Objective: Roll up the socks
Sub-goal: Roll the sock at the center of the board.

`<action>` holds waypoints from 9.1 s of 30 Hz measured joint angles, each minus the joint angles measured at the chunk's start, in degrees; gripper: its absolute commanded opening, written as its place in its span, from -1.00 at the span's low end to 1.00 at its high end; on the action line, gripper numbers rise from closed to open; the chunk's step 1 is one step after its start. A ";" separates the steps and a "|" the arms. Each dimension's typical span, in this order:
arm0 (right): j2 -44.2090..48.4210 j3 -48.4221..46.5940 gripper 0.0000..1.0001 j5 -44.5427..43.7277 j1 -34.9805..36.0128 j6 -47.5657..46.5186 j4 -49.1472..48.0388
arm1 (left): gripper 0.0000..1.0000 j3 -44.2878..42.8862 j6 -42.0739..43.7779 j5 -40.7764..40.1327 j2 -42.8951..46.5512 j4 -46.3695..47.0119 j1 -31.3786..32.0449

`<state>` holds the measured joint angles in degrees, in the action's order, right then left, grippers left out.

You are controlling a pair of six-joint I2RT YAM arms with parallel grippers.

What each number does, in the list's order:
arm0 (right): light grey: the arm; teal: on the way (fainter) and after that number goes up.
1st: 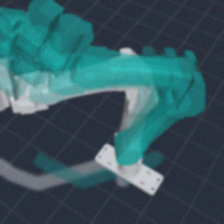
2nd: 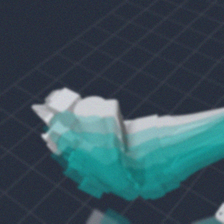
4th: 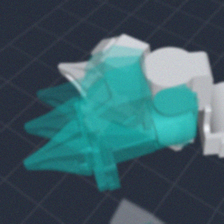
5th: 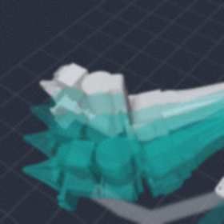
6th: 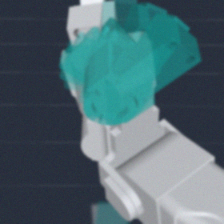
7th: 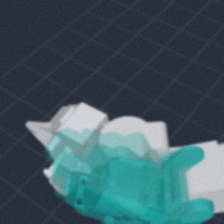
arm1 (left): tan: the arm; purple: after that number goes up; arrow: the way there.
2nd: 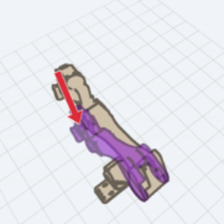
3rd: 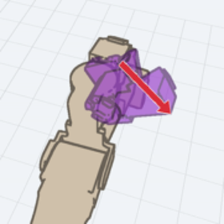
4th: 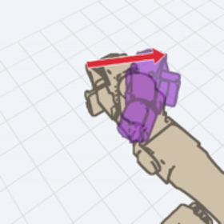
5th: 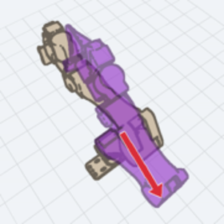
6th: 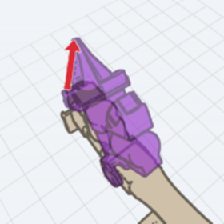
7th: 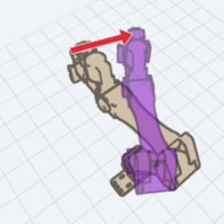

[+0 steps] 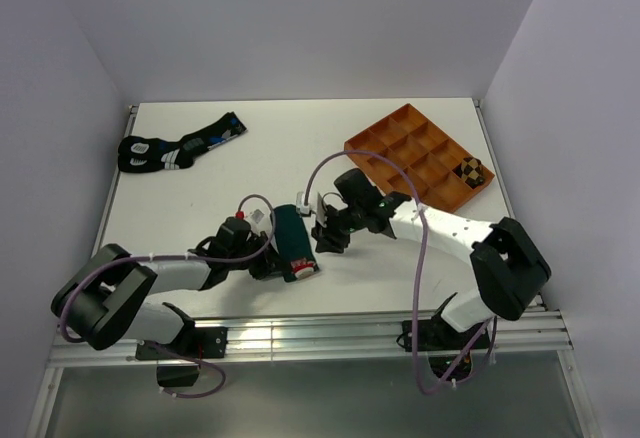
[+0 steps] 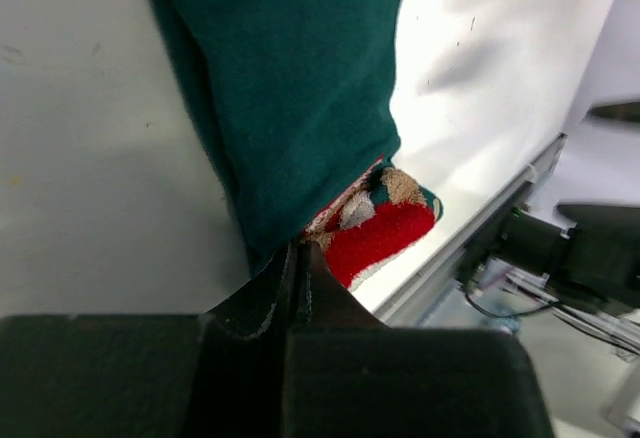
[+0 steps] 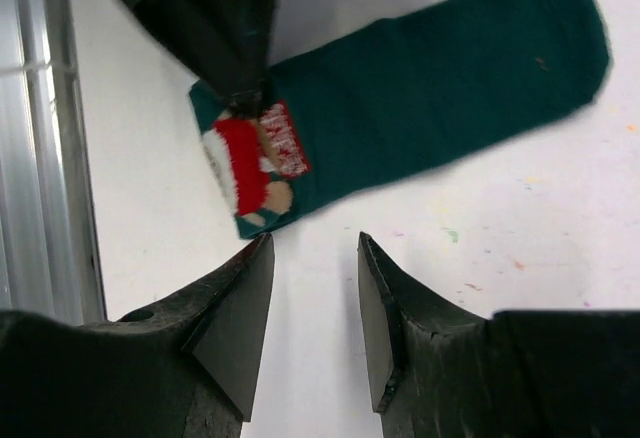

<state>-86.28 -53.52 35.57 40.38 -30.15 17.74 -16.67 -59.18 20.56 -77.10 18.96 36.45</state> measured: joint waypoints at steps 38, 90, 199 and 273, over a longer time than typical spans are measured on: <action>-0.94 16.44 -0.84 -19.52 22.75 -11.50 -24.26 | -0.96 -7.37 -0.07 14.56 -7.13 -13.51 -6.27; -42.80 -31.28 -1.00 33.88 -6.25 -0.81 32.00 | -0.12 9.66 18.43 -14.67 2.62 30.58 2.82; -33.22 -31.39 0.28 -1.79 -9.55 24.09 17.16 | -0.99 -1.68 11.39 -25.83 2.25 2.97 15.87; 13.29 3.50 0.16 -2.97 -12.33 -5.01 13.11 | -0.99 -34.42 5.29 9.64 -24.96 -32.22 4.83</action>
<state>-72.99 -50.02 32.60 28.05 -35.16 30.85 -51.09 -53.89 30.20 -102.06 -13.26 41.28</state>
